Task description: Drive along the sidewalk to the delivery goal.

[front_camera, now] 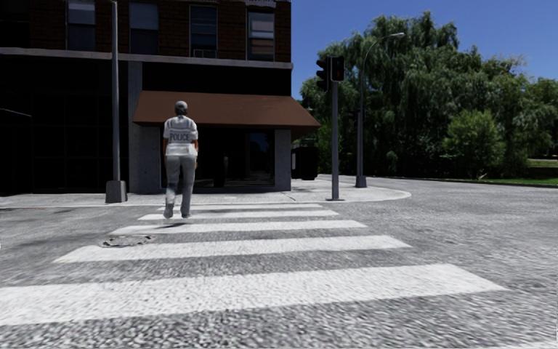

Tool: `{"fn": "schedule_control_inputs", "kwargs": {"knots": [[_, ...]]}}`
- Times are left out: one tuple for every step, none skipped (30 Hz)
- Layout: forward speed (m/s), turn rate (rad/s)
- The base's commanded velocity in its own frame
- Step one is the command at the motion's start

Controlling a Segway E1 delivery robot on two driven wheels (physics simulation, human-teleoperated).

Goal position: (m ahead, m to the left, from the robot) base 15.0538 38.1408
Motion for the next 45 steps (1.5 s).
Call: {"fn": "schedule_control_inputs", "kwargs": {"knots": [[1.31, 0.27], [1.31, 0.24], [1.31, 0.23], [1.31, 0.23], [1.31, 0.23], [1.31, 0.29], [1.31, 0.34], [1.31, 0.35], [1.31, 0.35], [1.31, 0.35], [1.31, 0.35], [1.31, 0.35], [1.31, 0.35], [1.31, 0.35], [1.31, 0.29], [1.31, 0.23], [1.31, 0.23], [1.31, 0.21], [1.31, 0.20], [1.31, 0.20], [1.31, 0.20], [1.31, 0.20], [1.31, 0.20], [1.31, 0.22], [1.31, 0.22], [1.31, 0.27], [1.31, 0.30], [1.31, 0.30], [1.31, 0.31], [1.31, 0.31], [1.31, 0.31], [1.31, 0.31], [1.31, 0.31], [1.31, 0.27], [1.31, 0.22], [1.31, 0.22], [1.31, 0.18], [1.31, 0.18], [1.31, 0.18], [1.31, 0.18], [1.31, 0.18], [1.31, 0.21], [1.31, 0.21], [1.31, 0.21], [1.31, 0.22]]}}
